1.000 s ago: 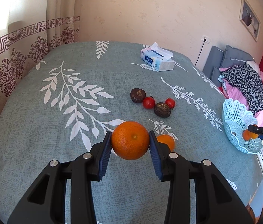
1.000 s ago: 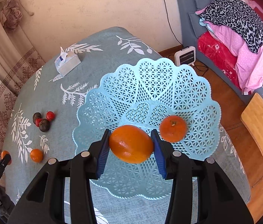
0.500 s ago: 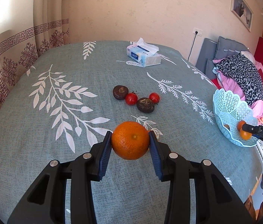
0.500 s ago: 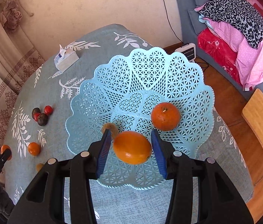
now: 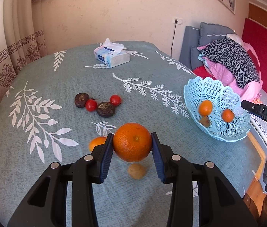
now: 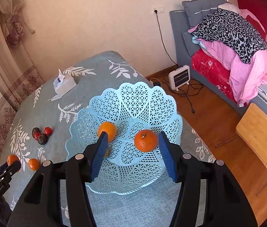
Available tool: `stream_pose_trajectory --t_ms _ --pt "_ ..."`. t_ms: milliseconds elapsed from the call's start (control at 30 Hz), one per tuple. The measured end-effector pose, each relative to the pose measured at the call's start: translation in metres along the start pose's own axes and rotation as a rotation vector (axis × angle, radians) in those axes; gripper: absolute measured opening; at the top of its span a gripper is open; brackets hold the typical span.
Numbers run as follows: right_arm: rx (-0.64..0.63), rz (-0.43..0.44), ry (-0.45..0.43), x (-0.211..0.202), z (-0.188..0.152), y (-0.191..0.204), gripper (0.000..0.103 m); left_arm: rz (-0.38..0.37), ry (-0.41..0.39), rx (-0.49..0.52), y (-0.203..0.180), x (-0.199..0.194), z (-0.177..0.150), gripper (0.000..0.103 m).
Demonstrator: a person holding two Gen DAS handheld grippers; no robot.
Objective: Organize fruits
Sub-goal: 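Lower the held orange into the basket and open the left gripper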
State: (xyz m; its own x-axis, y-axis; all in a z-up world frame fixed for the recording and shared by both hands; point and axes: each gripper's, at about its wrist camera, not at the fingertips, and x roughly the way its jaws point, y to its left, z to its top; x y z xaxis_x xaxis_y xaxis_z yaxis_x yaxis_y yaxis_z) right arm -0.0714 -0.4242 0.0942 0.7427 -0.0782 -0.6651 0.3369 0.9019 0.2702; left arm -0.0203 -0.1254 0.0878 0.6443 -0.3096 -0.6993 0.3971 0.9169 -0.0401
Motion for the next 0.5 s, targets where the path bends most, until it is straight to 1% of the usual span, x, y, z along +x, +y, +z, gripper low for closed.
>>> stream_pose_trajectory --t_ms 67,267,400,500 --pt "0.018 0.003 -0.013 -0.003 0.0 -0.007 0.06 -0.024 0.01 0.023 -0.014 0.005 0.004 0.04" --pt "0.056 0.026 -0.016 -0.003 -0.002 -0.023 0.06 -0.099 0.039 0.1 -0.062 0.023 0.016 0.04" --pt "0.079 0.038 -0.023 -0.004 -0.002 -0.03 0.06 -0.154 0.068 0.132 -0.089 0.038 0.023 0.04" --pt "0.089 0.043 -0.031 -0.006 -0.002 -0.034 0.06 -0.183 0.077 0.16 -0.108 0.046 0.027 0.04"
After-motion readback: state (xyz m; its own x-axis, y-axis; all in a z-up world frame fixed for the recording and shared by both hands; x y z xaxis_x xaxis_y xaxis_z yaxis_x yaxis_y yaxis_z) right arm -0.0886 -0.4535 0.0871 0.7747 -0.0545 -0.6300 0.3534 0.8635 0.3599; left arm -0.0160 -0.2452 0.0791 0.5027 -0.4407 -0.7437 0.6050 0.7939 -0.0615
